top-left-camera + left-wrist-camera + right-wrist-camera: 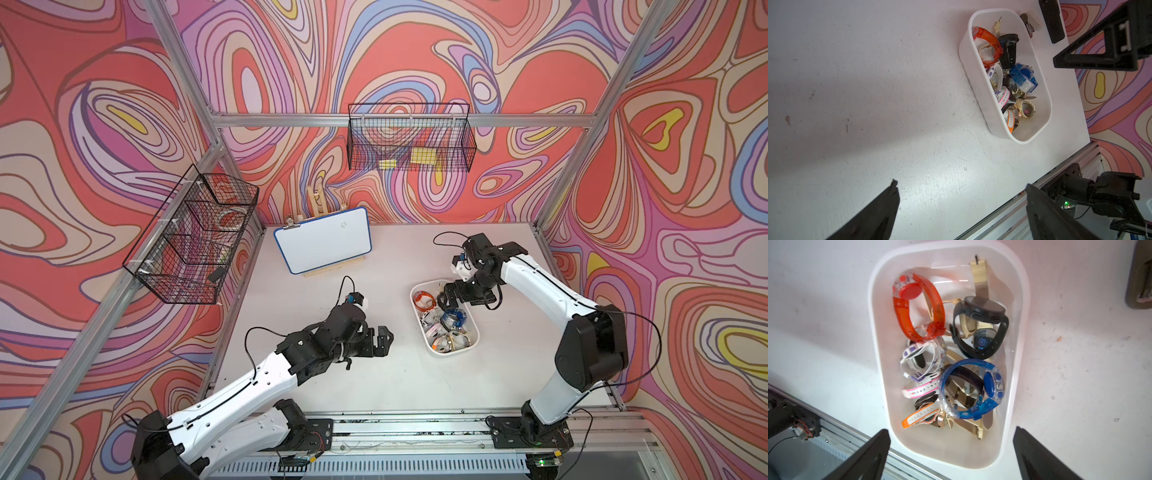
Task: Put the watch into the storage box
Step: Place the watch in the storage box.
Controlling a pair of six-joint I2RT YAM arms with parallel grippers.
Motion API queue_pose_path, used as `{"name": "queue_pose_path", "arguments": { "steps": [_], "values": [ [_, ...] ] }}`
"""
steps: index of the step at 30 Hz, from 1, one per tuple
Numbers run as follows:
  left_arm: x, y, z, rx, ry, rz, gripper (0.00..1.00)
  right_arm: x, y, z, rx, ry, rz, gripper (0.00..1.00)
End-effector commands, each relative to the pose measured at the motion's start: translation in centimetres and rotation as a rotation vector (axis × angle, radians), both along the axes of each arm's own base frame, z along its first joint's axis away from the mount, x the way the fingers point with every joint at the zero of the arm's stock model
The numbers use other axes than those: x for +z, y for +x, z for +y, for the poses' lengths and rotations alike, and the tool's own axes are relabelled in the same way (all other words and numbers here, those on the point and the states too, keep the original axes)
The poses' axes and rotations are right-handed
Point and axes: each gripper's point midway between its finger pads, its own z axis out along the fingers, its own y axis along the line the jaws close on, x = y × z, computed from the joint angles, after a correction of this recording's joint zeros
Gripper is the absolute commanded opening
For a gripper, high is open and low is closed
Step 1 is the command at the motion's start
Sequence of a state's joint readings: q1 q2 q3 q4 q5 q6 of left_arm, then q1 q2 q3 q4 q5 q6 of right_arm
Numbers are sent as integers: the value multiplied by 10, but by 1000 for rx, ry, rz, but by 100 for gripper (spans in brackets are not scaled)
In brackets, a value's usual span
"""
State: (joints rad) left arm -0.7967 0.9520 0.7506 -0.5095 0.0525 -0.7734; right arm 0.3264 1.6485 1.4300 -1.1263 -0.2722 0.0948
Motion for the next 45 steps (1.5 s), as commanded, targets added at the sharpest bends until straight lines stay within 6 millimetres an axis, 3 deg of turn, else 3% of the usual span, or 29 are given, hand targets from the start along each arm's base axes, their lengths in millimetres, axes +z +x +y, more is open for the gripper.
{"name": "queue_pose_path", "arguments": {
  "steps": [1,5,7,17,25,27,29,31,39,45],
  "values": [
    [2,3,2,-4,15,-17,100,13,-7,13,31,106,-44,98],
    [0,2,2,-6,17,-14,100,11,-18,19,61,171,-90,98],
    [-1,3,3,-4,21,-13,100,0,-20,17,60,161,-91,97],
    [-9,0,7,7,29,-7,100,-53,-8,12,19,72,-19,47],
    [-13,1,6,2,38,-1,100,-70,-6,20,55,15,-7,42],
    [-13,1,6,3,39,-1,100,-73,-6,23,62,15,3,33],
    [-14,1,6,0,41,0,100,-76,-5,24,63,7,8,14],
    [-14,2,7,2,46,-3,100,-77,-2,25,61,3,3,4],
    [-14,2,7,-1,52,-5,100,-56,16,36,50,54,-62,0],
    [-14,2,5,-8,49,-3,100,-58,28,41,49,57,-68,0]
  ]
}}
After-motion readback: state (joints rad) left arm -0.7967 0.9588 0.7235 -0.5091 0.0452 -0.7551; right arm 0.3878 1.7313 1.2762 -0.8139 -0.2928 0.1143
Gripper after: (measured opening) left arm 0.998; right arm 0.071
